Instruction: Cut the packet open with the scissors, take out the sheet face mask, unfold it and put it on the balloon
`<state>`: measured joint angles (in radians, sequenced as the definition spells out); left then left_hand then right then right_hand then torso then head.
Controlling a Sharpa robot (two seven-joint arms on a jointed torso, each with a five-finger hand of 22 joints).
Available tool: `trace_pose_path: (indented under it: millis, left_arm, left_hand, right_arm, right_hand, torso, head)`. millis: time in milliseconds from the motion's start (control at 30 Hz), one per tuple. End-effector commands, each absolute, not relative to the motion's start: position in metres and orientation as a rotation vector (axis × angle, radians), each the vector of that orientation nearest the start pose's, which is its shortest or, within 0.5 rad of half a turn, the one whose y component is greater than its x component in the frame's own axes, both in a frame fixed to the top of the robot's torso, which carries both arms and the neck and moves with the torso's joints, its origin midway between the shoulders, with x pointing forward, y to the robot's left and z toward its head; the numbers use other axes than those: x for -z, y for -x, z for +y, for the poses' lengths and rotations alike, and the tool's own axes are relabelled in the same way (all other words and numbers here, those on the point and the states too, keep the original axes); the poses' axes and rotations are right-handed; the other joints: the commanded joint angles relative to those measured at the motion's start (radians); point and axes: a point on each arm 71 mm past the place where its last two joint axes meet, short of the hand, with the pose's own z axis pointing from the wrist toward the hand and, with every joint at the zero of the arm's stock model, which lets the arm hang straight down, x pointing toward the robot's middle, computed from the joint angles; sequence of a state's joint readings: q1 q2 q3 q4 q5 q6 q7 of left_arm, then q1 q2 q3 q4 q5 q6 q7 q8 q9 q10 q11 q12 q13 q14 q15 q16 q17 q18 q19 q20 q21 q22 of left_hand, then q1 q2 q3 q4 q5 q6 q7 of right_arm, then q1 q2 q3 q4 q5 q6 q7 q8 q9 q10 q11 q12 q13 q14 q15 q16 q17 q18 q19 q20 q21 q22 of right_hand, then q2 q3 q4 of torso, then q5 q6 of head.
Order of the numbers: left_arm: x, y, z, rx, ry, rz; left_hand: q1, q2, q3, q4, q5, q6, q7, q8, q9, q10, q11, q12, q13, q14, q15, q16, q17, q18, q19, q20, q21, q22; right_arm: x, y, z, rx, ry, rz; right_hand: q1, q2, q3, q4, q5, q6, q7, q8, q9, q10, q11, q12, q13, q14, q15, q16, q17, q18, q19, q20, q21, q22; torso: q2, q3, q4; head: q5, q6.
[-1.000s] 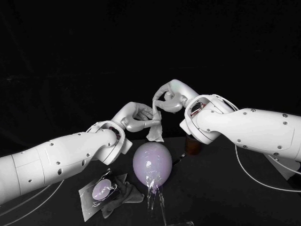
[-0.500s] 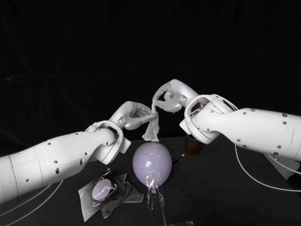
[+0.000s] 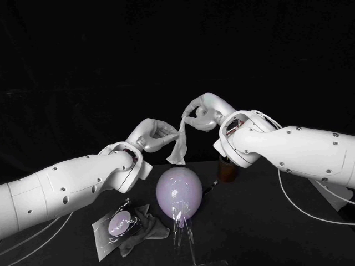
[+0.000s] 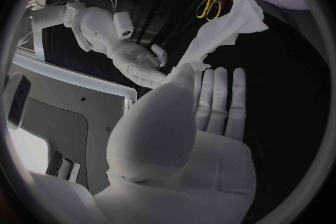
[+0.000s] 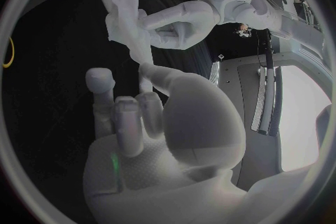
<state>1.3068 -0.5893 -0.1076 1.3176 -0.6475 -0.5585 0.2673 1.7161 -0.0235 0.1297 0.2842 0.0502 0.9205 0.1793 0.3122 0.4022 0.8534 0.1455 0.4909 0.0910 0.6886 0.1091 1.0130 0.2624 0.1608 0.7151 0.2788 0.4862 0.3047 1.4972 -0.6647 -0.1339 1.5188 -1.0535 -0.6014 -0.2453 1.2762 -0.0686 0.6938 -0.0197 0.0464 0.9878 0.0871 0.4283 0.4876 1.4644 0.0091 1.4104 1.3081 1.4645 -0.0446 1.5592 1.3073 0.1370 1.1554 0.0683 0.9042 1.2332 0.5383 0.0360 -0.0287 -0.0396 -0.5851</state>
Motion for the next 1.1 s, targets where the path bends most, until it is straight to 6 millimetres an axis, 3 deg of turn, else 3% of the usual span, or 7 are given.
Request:
trace_pose_path:
  millis: [33, 533, 833, 1100]
  left_arm:
    - [0.146, -0.532, 0.137, 1.184, 0.414, 1.402]
    - [0.148, -0.532, 0.135, 1.192, 0.427, 1.435]
    - [0.146, -0.527, 0.129, 1.228, 0.380, 1.436]
    - [0.146, -0.526, 0.127, 1.239, 0.363, 1.443]
  left_hand:
    - [0.012, -0.008, 0.020, 0.002, -0.002, 0.010, 0.002, 0.003, -0.006, 0.013, 0.001, -0.011, -0.008, 0.009, 0.001, -0.008, -0.002, 0.018, 0.001, -0.005, -0.003, 0.000]
    - [-0.022, -0.043, 0.035, 0.008, -0.002, 0.007, 0.007, -0.005, -0.021, 0.024, 0.006, -0.028, -0.021, 0.016, 0.005, -0.006, -0.002, 0.017, -0.001, -0.003, -0.002, 0.001]
    - [-0.136, -0.118, -0.036, 0.007, -0.003, -0.036, 0.020, -0.037, -0.047, 0.027, 0.012, -0.028, -0.020, 0.014, 0.011, 0.002, 0.003, 0.016, -0.006, 0.003, -0.017, -0.009]
    - [-0.138, -0.119, -0.069, 0.001, -0.002, -0.110, 0.037, -0.084, -0.076, -0.008, 0.027, -0.031, -0.018, -0.010, 0.024, 0.001, 0.005, 0.014, -0.013, 0.006, -0.038, -0.023]
  right_arm:
    - [0.063, -0.517, -0.133, -0.811, -0.211, 1.399]
    - [0.063, -0.516, -0.131, -0.817, -0.205, 1.402]
    - [0.063, -0.516, -0.130, -0.816, -0.205, 1.402]
    - [0.063, -0.515, -0.128, -0.824, -0.201, 1.403]
  right_hand:
    - [-0.004, 0.006, 0.004, 0.000, 0.003, 0.021, -0.011, 0.044, 0.027, 0.044, -0.009, 0.006, 0.136, 0.098, -0.008, 0.004, 0.239, 0.006, 0.004, 0.000, 0.006, 0.001]
    - [-0.005, 0.005, 0.004, -0.001, 0.002, 0.021, -0.011, 0.043, 0.027, 0.044, -0.009, 0.006, 0.135, 0.098, -0.008, 0.004, 0.240, 0.006, 0.004, 0.000, 0.005, 0.001]
    - [-0.005, 0.005, 0.004, -0.001, 0.002, 0.021, -0.011, 0.043, 0.027, 0.044, -0.009, 0.006, 0.135, 0.098, -0.008, 0.004, 0.240, 0.006, 0.004, 0.000, 0.005, 0.001]
    - [-0.005, 0.005, 0.004, -0.001, 0.002, 0.021, -0.011, 0.043, 0.027, 0.044, -0.009, 0.006, 0.135, 0.098, -0.008, 0.004, 0.240, 0.006, 0.004, 0.000, 0.005, 0.001]
  torso:
    - [0.000, 0.0004, 0.0000]
    - [0.000, 0.0001, -0.0004]
    - [0.000, 0.0001, 0.0000]
    - [0.000, -0.0004, -0.0003]
  head:
    - [0.000, -0.001]
    - [0.002, -0.001]
    - [0.002, -0.001]
    - [0.001, -0.001]
